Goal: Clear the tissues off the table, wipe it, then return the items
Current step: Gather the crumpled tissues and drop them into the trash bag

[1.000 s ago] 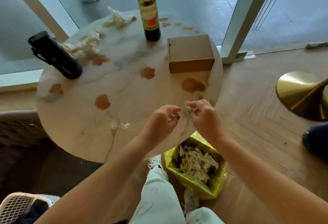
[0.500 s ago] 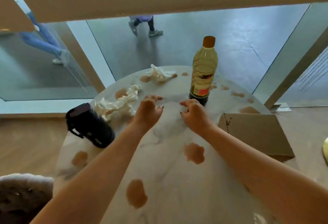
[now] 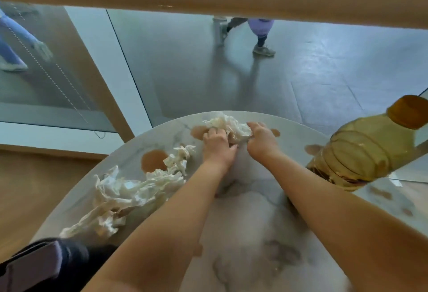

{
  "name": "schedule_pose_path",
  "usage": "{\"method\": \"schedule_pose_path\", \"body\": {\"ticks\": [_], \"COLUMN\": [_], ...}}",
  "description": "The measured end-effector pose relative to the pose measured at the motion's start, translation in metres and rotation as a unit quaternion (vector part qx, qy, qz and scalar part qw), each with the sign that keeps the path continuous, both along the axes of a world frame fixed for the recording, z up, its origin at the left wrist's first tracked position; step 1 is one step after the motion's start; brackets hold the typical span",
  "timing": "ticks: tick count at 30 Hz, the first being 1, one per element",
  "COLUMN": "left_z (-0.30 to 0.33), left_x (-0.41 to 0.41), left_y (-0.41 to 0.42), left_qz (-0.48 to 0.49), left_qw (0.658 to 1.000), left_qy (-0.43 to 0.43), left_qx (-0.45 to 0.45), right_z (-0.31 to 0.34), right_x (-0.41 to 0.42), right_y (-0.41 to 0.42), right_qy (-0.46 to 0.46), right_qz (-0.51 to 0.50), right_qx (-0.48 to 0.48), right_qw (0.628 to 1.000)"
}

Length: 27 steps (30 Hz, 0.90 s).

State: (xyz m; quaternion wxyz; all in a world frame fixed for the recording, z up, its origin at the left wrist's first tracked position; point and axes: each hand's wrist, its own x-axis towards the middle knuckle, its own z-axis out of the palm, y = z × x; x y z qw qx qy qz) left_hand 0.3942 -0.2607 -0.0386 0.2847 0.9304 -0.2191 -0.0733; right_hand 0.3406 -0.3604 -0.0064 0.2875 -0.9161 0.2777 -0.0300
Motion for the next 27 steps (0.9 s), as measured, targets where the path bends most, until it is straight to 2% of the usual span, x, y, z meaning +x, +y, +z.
{"method": "schedule_pose_path", "body": {"ticks": [6,15,21,25,27], "left_z": [-0.012,0.003,0.042,0.063,0.069], "left_x": [0.007,-0.028,-0.093,-0.17,-0.214], "left_y": [-0.016,0.026,0.065,0.094,0.11], "left_qz": [-0.02,-0.006,0.007,-0.013,-0.025], "left_qw": [0.999,0.998,0.992,0.978,0.975], "left_qy": [-0.012,-0.044,-0.076,-0.113,-0.13], "left_qx": [-0.046,-0.042,-0.099,-0.175,-0.177], "right_z": [-0.014,-0.001,0.042,0.065,0.072], "right_x": [0.027,-0.025,-0.099,-0.181,-0.23], "right_y": [-0.005,0.017,0.062,0.092,0.103], "right_qy": [0.029,-0.059,-0.152,-0.22,-0.237], "right_qz": [0.028,-0.026,0.015,0.021,0.017], "right_qx": [-0.012,-0.004,-0.027,-0.009,0.001], "right_qw": [0.999,0.998,0.988,0.975,0.971]}}
